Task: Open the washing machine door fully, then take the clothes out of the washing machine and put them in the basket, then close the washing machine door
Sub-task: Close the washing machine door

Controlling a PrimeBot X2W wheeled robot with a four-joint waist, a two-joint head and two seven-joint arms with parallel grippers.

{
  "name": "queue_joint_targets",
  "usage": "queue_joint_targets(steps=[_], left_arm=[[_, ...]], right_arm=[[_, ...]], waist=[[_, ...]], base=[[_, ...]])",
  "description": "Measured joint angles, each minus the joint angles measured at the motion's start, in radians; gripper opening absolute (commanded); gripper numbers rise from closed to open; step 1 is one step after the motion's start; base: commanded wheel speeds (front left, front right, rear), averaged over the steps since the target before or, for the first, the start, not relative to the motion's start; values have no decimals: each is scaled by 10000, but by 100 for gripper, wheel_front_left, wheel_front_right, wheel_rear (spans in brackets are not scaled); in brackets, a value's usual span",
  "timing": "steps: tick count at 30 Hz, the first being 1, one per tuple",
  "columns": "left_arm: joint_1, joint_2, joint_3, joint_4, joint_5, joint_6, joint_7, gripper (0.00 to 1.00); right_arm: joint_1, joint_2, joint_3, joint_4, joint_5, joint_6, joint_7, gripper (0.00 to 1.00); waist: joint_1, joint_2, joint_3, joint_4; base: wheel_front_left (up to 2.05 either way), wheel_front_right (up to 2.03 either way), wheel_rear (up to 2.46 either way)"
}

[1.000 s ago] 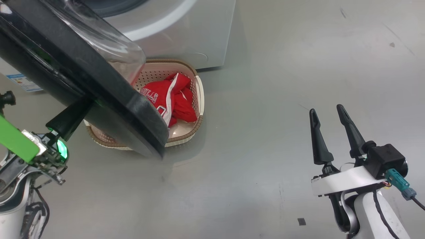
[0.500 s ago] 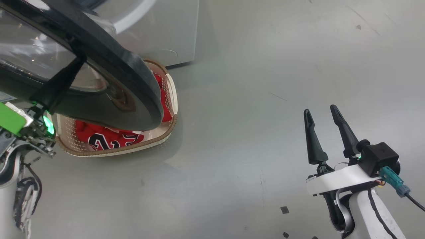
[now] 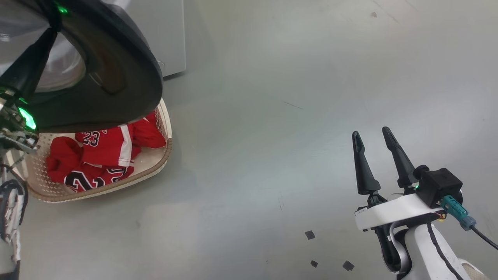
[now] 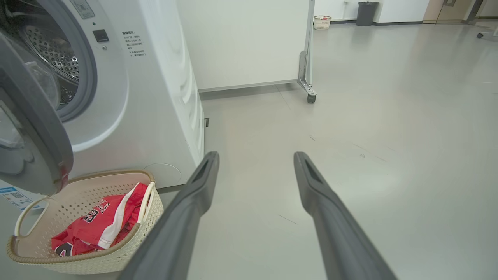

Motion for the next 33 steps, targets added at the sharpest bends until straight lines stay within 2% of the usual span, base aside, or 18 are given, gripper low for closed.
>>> queue_joint_targets(steps=[9,16,26,33], left_arm=[[-739,35,284,663,86,2,-456,0],[-1107,-17,251,1091,115,0,-600,0],[-1122,-439,130,1237,75,-6,-500,0],[-447,-608,441,616,65,-8,-617,0]], right_arm=[[-199,42,-19,-40,56,-12,-13,100],[-198,69,-217,-182,138,-88,-13,100],[-198,77,-573,-437,136,-174,-40,100],[-201,77,-727,-539,113,-173,-40,100]], waist=[[0,0,170,-640],[0,0,243,-754],[0,0,324,-259],[0,0,314,323]], base=[[0,0,0],[0,0,0],[0,0,0],[0,0,0]])
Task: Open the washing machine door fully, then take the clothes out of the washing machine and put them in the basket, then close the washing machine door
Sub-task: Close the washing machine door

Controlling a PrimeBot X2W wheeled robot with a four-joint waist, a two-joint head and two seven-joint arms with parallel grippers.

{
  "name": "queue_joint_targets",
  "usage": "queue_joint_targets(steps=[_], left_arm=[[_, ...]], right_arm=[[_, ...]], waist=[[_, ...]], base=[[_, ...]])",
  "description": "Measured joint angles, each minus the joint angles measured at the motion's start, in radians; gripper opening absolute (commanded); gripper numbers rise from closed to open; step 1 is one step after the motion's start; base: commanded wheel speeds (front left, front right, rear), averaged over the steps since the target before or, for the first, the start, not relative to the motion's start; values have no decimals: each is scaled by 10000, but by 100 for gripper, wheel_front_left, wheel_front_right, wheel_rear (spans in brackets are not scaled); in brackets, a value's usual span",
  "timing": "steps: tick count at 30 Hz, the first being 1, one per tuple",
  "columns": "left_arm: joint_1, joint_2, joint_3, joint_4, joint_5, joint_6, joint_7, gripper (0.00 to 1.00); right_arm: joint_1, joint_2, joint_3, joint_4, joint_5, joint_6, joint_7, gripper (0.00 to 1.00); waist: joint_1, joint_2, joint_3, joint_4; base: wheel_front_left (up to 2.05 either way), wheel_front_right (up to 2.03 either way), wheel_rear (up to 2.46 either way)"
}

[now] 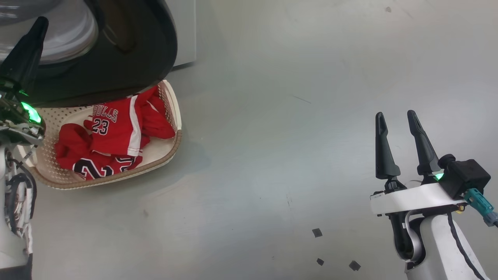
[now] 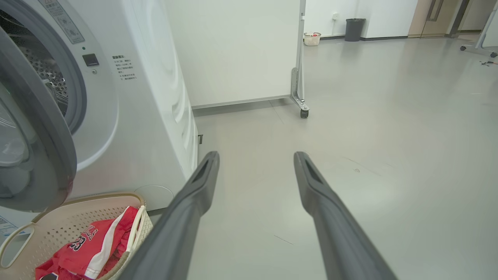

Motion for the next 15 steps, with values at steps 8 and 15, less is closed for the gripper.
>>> queue_joint_targets(steps=[8,15], left_arm=[[1066,-489,449,-886,-4,0,-384,40],[1815,-894,625,-1371,54,0,-813,100]], right_arm=[[-9,-59,-138,27,-307,17,0,100],[-9,-242,-215,215,-470,65,-2,100]], waist=[[0,0,-132,808],[0,0,-389,1372]], base=[[0,0,0],[0,0,0]])
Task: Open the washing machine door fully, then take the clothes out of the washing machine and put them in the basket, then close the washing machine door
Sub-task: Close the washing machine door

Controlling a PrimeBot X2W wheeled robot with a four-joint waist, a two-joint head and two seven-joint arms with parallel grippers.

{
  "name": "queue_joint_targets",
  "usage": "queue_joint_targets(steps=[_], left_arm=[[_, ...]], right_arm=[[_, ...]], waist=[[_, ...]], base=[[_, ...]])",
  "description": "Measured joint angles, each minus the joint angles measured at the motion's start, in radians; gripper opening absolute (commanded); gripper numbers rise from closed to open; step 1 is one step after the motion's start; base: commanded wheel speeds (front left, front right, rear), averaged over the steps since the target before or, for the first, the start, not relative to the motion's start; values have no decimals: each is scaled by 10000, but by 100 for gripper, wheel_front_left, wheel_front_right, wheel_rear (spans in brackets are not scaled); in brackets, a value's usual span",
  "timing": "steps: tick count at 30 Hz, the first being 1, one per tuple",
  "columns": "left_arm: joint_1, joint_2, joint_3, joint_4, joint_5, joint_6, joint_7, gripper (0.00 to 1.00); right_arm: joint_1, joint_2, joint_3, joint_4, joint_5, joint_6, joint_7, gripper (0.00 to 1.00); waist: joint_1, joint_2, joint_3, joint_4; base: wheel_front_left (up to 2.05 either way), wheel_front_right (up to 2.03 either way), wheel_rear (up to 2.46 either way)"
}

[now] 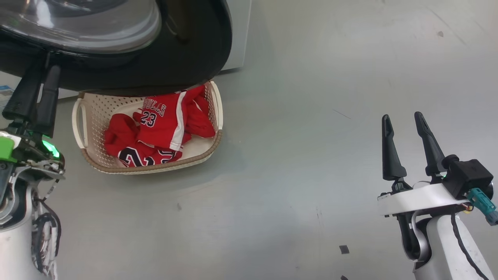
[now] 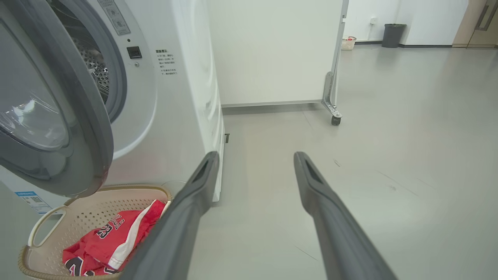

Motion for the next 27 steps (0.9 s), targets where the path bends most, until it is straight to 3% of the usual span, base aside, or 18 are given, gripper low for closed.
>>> queue_joint_targets(steps=[13,27], left_arm=[[1461,-382,372,-926,2077,0,-1864,100],[3404,1104,-894,-1810,8128,-8,-4428,100]], right_arm=[[128,-194,-178,257,-236,61,0,100],[552,-274,-119,407,-403,125,0,100]], waist=[[0,0,-990,852],[0,-1,-1911,1192]], base=[[0,0,0],[0,0,0]])
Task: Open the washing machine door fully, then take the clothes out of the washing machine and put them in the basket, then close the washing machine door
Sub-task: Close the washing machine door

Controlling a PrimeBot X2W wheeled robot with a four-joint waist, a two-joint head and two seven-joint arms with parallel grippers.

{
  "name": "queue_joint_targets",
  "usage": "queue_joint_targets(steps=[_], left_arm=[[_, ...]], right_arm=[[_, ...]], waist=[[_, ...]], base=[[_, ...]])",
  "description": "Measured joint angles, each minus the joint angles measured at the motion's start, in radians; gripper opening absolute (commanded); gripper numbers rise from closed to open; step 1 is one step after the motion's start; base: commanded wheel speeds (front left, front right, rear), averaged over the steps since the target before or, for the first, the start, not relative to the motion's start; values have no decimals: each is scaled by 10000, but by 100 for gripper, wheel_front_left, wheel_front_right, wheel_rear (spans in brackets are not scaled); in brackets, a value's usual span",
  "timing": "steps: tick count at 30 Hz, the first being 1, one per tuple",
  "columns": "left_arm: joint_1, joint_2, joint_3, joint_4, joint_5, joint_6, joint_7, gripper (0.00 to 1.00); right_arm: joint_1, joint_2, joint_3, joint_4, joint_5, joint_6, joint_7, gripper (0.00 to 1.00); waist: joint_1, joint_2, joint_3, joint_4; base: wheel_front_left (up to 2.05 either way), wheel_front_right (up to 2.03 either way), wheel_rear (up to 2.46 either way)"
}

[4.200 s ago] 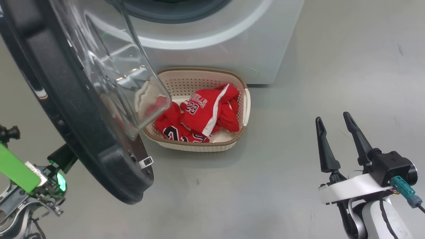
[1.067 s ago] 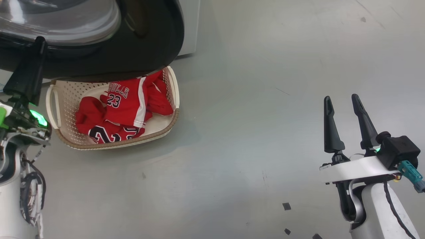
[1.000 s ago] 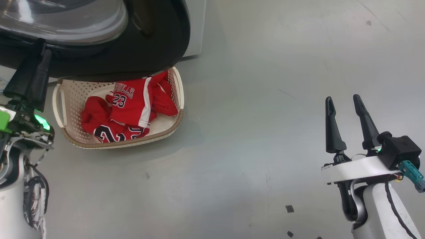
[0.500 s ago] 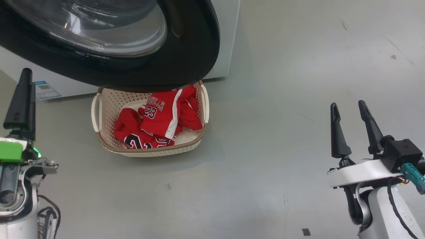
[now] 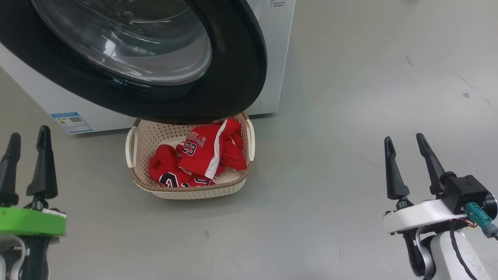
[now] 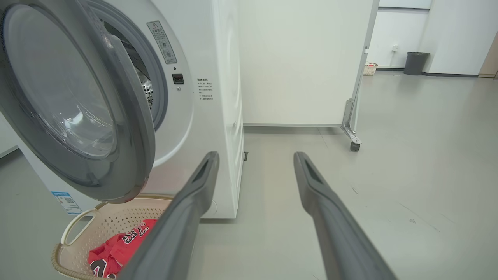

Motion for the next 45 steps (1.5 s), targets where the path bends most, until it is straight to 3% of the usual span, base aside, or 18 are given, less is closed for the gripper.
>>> queue_joint_targets(steps=[5,17,25,45], left_arm=[[674,230,-207,82,1946,73,-855,100],[1491,-27,-1325,337,4194,1287,-1676,100],[1781,-324,-1651,435,4713,1866,-1791,100],[1972,-838,-1758,667,4865,2142,-1879,100]], right_arm=[[138,-13,52,35,-23,2,0,100],[666,-10,81,148,-23,0,0,100],[779,38,184,163,-23,0,0,100],[989,56,307,238,-86,-29,2,100]], waist=[[0,0,-204,55],[0,0,-657,310],[0,0,-776,404],[0,0,-1041,296]], base=[[0,0,0],[0,0,0],[0,0,0],[0,0,0]])
